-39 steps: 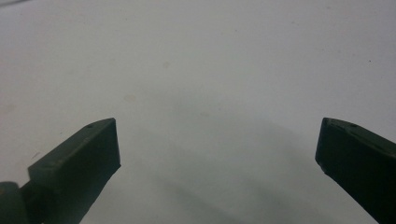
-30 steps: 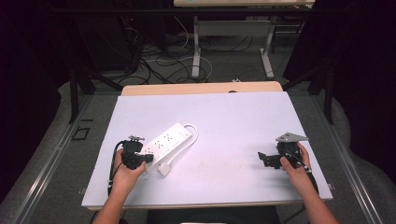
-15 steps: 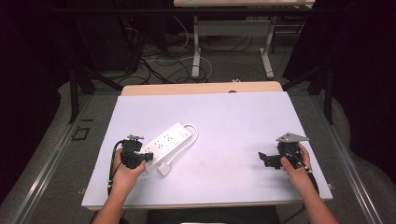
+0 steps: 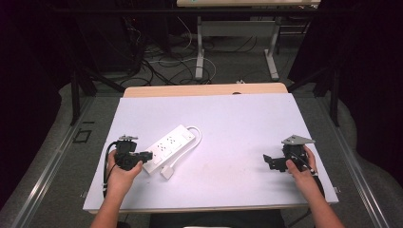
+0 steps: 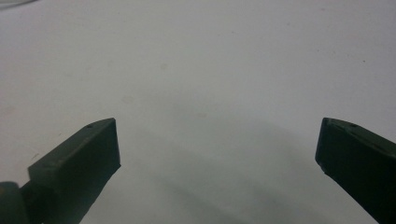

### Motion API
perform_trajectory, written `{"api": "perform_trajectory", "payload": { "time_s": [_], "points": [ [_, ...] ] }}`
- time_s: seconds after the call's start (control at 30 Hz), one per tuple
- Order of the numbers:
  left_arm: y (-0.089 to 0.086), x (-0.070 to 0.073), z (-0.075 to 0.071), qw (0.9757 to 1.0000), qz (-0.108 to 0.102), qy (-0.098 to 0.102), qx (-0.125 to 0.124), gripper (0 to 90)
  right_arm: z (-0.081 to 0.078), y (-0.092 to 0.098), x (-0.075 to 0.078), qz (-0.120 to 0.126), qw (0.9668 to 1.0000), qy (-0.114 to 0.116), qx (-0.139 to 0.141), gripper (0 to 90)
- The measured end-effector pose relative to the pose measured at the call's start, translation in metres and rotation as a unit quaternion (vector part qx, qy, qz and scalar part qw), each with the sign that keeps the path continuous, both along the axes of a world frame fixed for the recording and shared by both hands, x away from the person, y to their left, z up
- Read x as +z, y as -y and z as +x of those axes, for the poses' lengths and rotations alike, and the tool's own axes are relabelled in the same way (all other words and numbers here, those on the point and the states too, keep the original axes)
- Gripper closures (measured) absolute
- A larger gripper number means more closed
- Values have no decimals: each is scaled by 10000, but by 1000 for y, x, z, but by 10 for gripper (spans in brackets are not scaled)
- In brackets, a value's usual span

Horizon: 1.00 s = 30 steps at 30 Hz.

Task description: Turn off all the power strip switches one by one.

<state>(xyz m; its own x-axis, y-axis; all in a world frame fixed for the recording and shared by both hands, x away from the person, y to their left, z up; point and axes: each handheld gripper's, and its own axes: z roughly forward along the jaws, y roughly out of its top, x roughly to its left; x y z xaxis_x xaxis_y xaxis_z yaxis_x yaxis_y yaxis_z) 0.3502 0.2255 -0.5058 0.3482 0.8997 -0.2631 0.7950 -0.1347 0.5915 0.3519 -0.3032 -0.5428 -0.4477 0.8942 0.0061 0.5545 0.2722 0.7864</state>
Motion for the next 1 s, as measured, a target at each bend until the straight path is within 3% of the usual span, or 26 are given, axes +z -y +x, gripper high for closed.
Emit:
{"api": "perform_trajectory", "payload": {
  "time_s": [0.2,0.4,0.47,0.73,0.87,1.0],
  "points": [
    [-8,1,0,9999,-41,107,49,624,0,1,0,-40,10000,12,2,0],
    [-16,-1,-2,9986,-52,524,95,494,0,1,0,-12,10000,18,3,0],
    [-18,-2,-2,9973,48,720,109,446,0,1,0,-22,10000,12,-14,0],
    [-36,-8,-3,9950,176,964,203,275,0,3,0,-48,10000,30,-10,0],
    [-43,-12,-2,9922,149,1206,259,249,0,3,0,-56,10000,29,-19,0],
    [-49,-12,-2,9916,271,1235,263,239,1,4,0,-55,10000,52,-3,0]
  ]
}}
